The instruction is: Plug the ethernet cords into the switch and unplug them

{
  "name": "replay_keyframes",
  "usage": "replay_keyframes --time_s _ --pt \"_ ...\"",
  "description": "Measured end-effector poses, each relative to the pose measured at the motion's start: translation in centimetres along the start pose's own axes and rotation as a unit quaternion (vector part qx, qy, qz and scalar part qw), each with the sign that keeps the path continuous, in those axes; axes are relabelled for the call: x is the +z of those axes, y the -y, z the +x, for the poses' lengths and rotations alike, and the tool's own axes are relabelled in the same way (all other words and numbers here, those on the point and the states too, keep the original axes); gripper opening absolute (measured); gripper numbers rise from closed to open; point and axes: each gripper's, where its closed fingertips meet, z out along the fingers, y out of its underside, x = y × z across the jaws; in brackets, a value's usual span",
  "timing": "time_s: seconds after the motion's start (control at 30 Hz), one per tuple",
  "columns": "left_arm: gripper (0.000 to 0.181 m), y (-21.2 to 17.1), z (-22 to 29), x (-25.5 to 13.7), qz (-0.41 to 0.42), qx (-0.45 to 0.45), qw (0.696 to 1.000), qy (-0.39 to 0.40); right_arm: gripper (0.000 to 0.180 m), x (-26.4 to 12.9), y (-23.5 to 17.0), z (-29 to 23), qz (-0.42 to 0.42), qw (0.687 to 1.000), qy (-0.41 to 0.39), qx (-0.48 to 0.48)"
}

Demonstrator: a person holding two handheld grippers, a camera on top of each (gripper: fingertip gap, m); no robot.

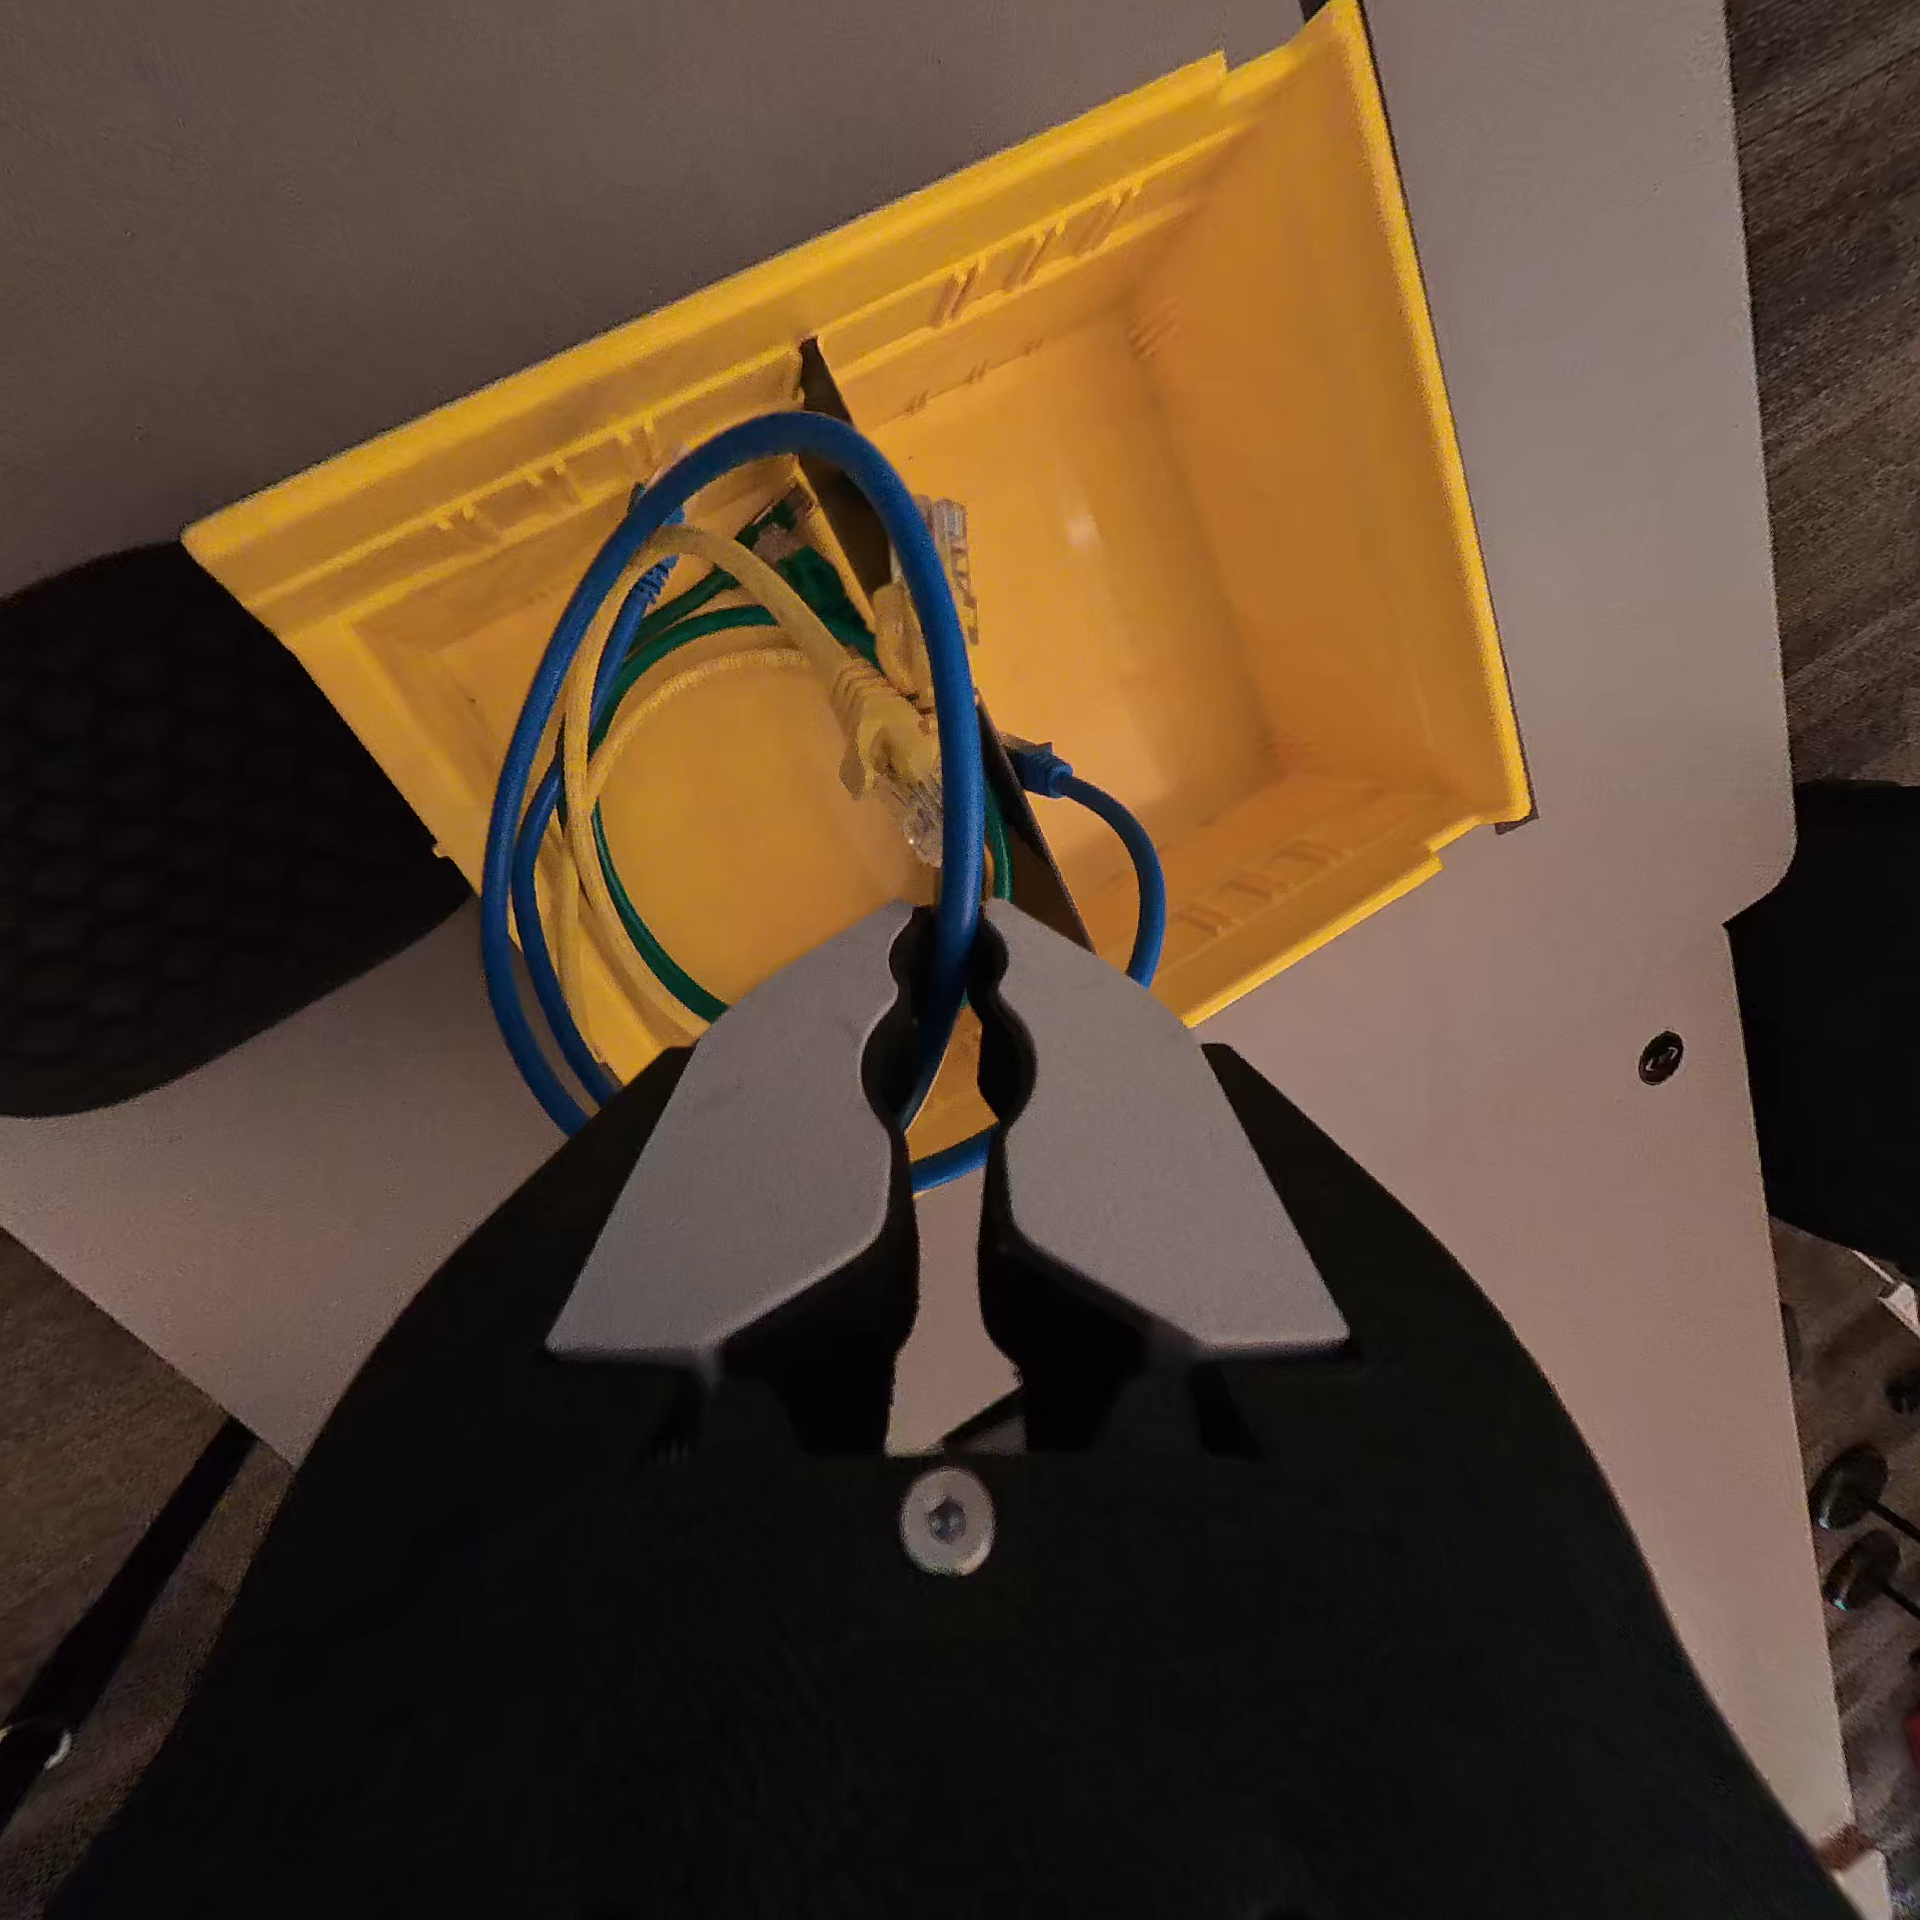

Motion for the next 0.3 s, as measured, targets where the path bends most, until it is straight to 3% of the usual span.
replay_keyframes --time_s 0.03,0.2,0.3 --pt "0.037 0.06 -0.02 -0.09 0.001 0.000 1.000 0.000 0.007 0.01 -0.15 0.12 -0.004 1.000 -0.001 -0.005" --pt "0.037 0.17 -0.26 -0.45 0.004 -0.002 1.000 0.005 0.007 -0.48 0.61 -0.70 0.001 0.999 0.050 0.003" --pt "0.037 0.10 -0.31 -0.43 0.004 -0.005 1.000 0.003 0.007 0.03 -0.29 0.07 -0.044 0.998 0.051 0.011"
